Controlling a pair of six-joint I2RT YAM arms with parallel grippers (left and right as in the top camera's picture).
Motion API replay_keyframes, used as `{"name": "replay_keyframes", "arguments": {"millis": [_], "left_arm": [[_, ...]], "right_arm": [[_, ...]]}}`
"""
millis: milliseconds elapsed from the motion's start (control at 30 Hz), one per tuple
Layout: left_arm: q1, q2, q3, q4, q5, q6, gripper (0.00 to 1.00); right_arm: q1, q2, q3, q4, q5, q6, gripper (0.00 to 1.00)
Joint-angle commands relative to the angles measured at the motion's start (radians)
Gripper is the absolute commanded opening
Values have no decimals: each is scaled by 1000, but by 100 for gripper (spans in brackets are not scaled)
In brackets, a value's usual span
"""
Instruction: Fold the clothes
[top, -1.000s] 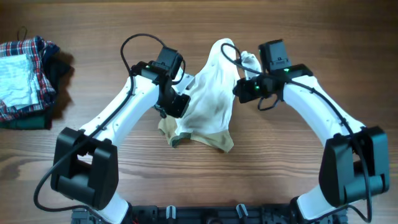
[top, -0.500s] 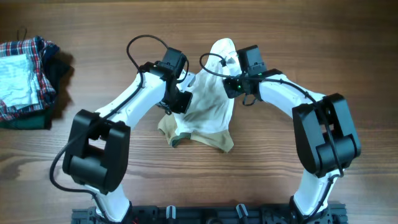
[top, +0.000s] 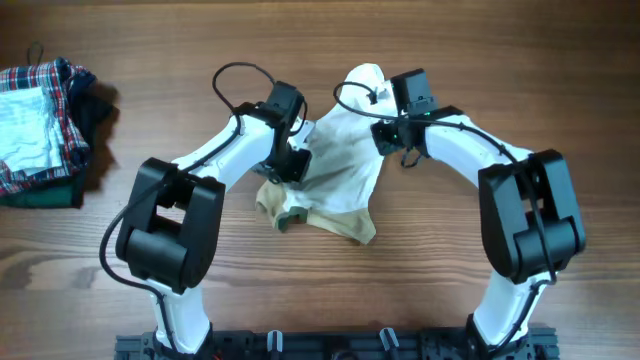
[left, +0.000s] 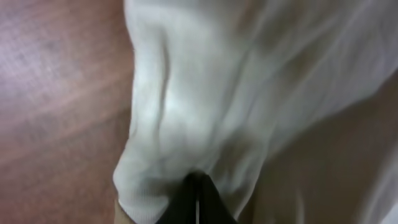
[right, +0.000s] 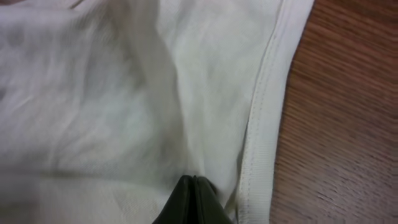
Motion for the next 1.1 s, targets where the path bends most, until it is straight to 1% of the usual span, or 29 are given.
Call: {"name": "replay_keyframes", "arguments": {"millis": [0, 100, 233, 267, 367, 533, 600, 633, 667, 733, 867, 900, 967, 1000, 1033, 1067], "left_arm": [[0, 27, -6, 53, -48, 79, 4], [6, 27, -6, 107, -113, 114, 4], [14, 27, -6, 212, -119, 215, 4], [16, 27, -6, 254, -119, 254, 4], [16, 27, -6, 363, -118, 317, 4], [16, 27, -6, 554, -109, 389, 4], [16, 27, -3, 590, -107, 389, 4], [16, 26, 16, 583, -108, 380, 4], [16, 19, 47, 551, -108, 342, 4], [16, -14, 138, 400, -107, 205, 4], [16, -84, 304, -74, -107, -66, 4], [22, -96, 316, -149, -107, -144, 4], [43, -104, 315, -258, -104, -293, 10], [60, -103, 314, -301, -88, -346, 21], [79, -101, 304, -319, -56, -395, 47], [107, -101, 293, -326, -6, -439, 48]], "right_arm": [[-59, 21, -15, -69, 56, 8, 4], [-89, 21, -15, -121, 56, 21, 4], [-102, 21, -15, -195, 67, 96, 4], [-103, 21, -15, -216, 67, 119, 4], [-103, 21, -15, -280, 67, 186, 4], [-102, 21, -15, -429, 45, 294, 4], [-102, 21, -15, -458, 26, 296, 4], [-102, 21, -15, -455, 26, 296, 4], [-102, 21, -15, -447, 26, 296, 4], [-102, 21, -15, -426, 26, 296, 4], [-102, 21, -15, -406, 26, 293, 4], [-102, 21, -15, -404, 26, 293, 4], [-102, 21, -15, -399, 26, 291, 4], [-102, 21, -15, -396, 26, 288, 4], [-102, 21, -15, -389, 26, 280, 5], [-102, 21, -15, -384, 26, 270, 5]]}}
